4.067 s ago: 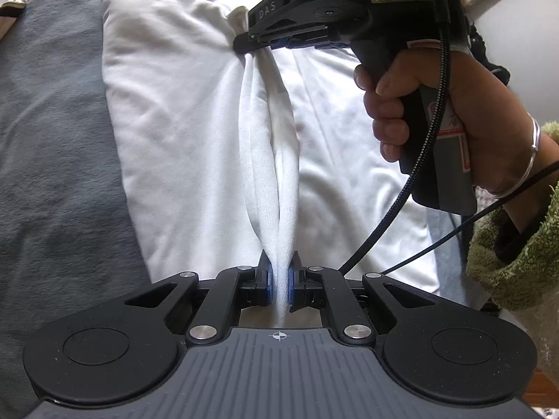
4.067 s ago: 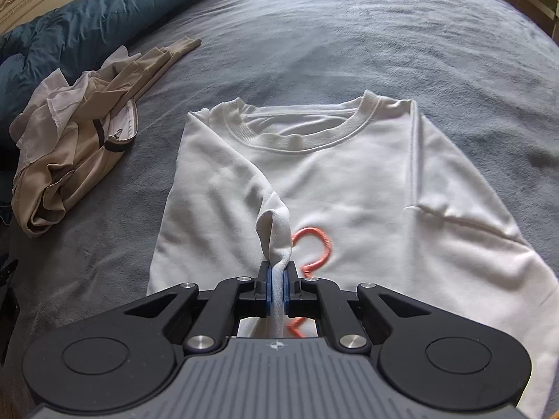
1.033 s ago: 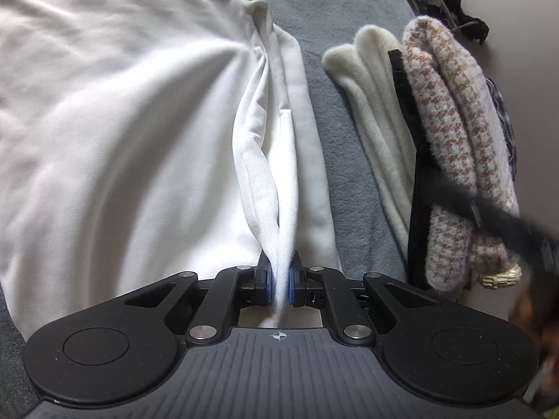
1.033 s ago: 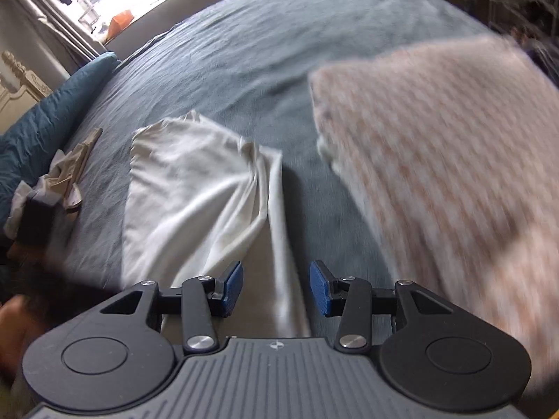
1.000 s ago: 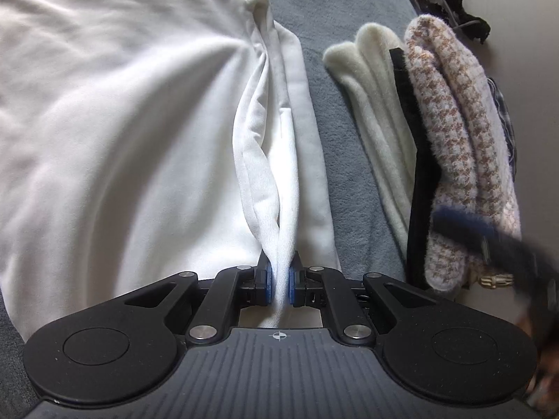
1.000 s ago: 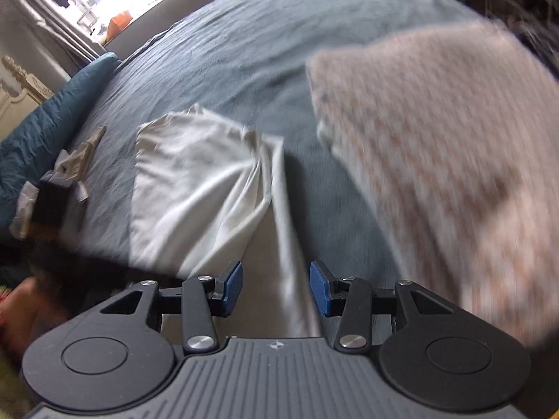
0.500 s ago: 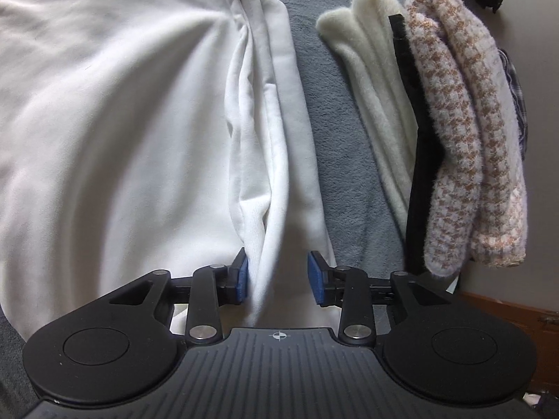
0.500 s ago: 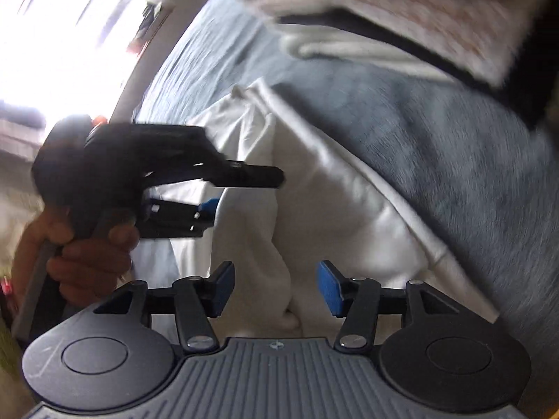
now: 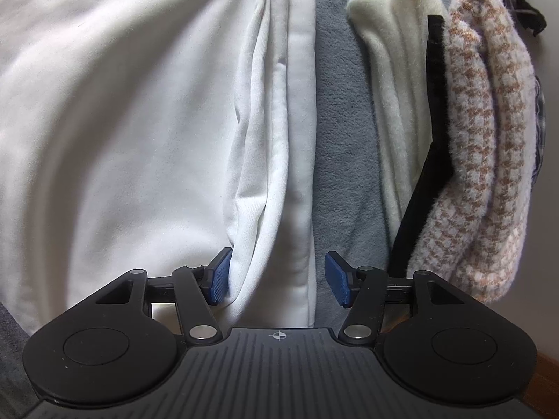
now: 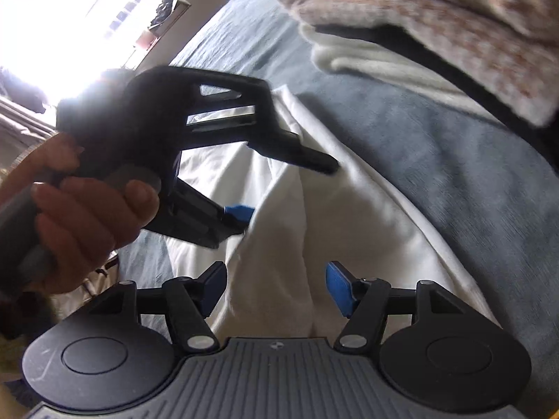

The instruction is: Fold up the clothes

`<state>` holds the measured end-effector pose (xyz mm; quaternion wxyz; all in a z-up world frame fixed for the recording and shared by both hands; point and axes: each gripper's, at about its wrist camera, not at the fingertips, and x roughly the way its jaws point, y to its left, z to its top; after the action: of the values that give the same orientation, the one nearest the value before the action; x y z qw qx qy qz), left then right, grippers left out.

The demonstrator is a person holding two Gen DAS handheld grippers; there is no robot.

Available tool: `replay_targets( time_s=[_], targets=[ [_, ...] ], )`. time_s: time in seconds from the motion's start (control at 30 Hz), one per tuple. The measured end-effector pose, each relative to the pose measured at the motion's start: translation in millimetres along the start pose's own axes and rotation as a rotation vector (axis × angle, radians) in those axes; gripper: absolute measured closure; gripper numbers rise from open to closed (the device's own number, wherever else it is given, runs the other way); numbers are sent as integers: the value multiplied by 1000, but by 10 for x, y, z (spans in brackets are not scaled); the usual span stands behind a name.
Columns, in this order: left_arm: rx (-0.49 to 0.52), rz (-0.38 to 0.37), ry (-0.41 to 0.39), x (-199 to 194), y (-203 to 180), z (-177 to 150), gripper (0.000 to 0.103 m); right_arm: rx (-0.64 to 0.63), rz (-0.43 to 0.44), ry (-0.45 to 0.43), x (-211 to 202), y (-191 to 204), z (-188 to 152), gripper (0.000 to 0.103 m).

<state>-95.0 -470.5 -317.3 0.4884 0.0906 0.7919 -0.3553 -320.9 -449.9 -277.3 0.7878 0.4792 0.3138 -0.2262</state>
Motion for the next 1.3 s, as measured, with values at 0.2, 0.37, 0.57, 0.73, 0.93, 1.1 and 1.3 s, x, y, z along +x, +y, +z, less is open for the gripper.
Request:
replay_targets(
  time_s=[0.2,0.37,0.57,0.73,0.93,1.1,1.3],
  targets=[
    [-34,20,33,54,-88,63,41,6,-19,41,275,117,128,34],
    [-79,30,37,92,-134,81,41,-29,-112,92,389,139,130,50],
    [-83,-42,47,15,-151,67,40,-24,-109,99,284,-52,168,59],
    [-32,-94,42,-124,-59,-19,38,38,-78,113,255,-303,203,59],
    [104,-176,-42,-489,164,-307,37,164,4,111,125,-560,127,59],
    [156,-165,-138,-698,573,-662,37,311,97,99,76,-784,77,58],
    [196,-174,-190,-558,816,-1010,37,367,138,99,57,-894,55,58]
  ],
)
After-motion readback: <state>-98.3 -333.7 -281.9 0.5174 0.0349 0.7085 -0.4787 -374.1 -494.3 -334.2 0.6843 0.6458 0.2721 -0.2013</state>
